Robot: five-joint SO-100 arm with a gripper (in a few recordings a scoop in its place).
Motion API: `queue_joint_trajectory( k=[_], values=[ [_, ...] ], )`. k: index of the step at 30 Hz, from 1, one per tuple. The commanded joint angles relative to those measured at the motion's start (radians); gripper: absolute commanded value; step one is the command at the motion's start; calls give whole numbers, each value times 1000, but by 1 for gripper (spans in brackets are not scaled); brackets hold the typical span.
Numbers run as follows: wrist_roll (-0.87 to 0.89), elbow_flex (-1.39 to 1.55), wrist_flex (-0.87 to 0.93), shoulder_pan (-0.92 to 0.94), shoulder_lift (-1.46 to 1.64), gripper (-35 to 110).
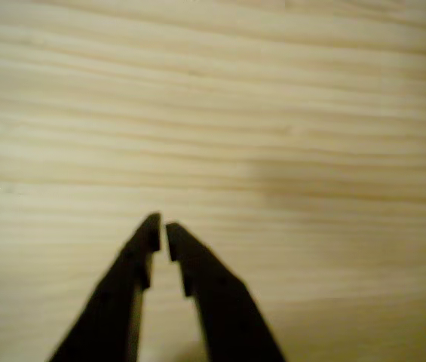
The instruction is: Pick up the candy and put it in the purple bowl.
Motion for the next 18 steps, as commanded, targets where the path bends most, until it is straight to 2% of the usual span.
queue_joint_trajectory(
  k=[1, 18],
  values=[
    [-25, 40, -29, 52, 110, -1],
    [-31, 207, -14, 101, 318, -1]
  ],
)
